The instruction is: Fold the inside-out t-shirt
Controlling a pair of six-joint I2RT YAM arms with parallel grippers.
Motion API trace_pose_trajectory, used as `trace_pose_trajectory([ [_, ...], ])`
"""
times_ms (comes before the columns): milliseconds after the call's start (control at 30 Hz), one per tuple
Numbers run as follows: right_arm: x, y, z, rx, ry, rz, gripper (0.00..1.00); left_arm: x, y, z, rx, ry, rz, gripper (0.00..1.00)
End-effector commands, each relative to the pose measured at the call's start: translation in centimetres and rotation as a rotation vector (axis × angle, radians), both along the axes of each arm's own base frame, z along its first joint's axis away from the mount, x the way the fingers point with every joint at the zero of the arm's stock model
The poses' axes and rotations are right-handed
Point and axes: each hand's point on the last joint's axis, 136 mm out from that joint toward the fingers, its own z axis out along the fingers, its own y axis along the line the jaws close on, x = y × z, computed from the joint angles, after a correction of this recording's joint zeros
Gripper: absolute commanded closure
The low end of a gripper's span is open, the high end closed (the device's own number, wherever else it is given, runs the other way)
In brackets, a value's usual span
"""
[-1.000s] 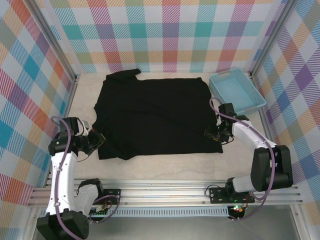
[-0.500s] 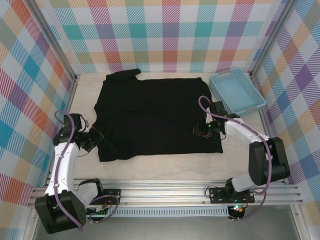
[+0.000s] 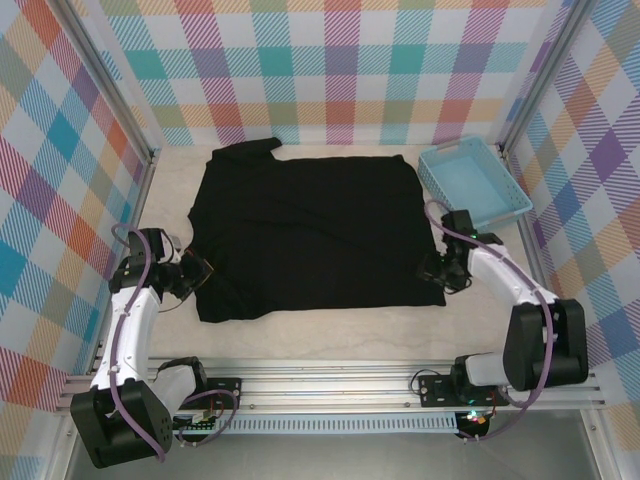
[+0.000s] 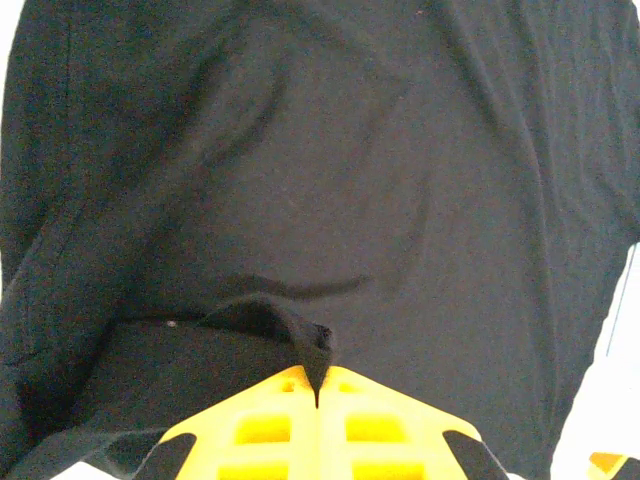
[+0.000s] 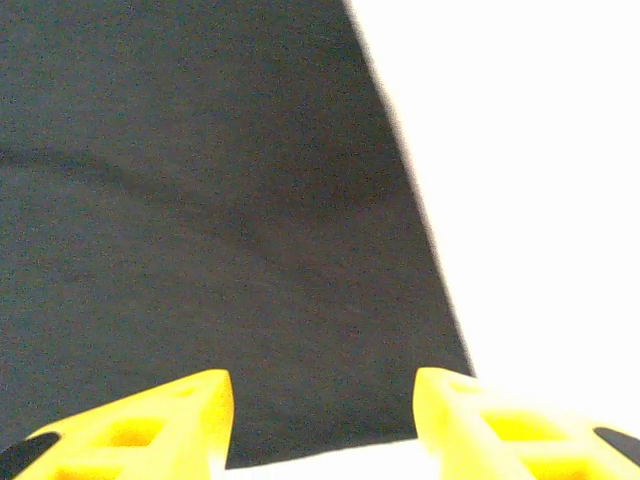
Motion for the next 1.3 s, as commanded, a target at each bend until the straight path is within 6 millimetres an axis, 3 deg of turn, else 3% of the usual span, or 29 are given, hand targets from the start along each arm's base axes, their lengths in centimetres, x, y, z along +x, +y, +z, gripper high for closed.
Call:
trace_pose_trajectory([
  [0,-3.4,-1.4,-0.7,-0.021,0.115,-0.092,0.49,0.6,-0.6,1.2,-0.007,-0.065,-0.041,1.0],
  [100,-4.8,-1.8,-1.8,-0.035,0.182,-0.129,0.51,0.6,-0.6,1.6,0.009,-0.087,-0.054,1.0],
  [300,-5.5,-1.3,-3.2,0.02,0.242,-0.19,0.53,0.9,-0.4,2.6,0.029,-0.137,-0.056,1.0],
  [633,-4.1,-1.7,-4.7,0.014,0.215,-0.183,0.62,1.0,-0.4,2.7,0.035,-0.15,-0.062,1.0],
  [867,-3.9,-2.0,-5.4,0.007,0.206,-0.183,0.74,1.1,-0.5,2.8,0.033,-0.152,-0.063,1.0],
  [1067,-3.6,-2.1,-4.1,0.009,0.163,-0.173,0.94,1.1,-0.1,3.8,0.063,-0.16,-0.058,1.0],
  [1267,-2.6,-2.3,0.2,-0.001,0.034,-0.136,0.98,1.7,1.3,7.4,0.143,-0.236,-0.011,1.0],
])
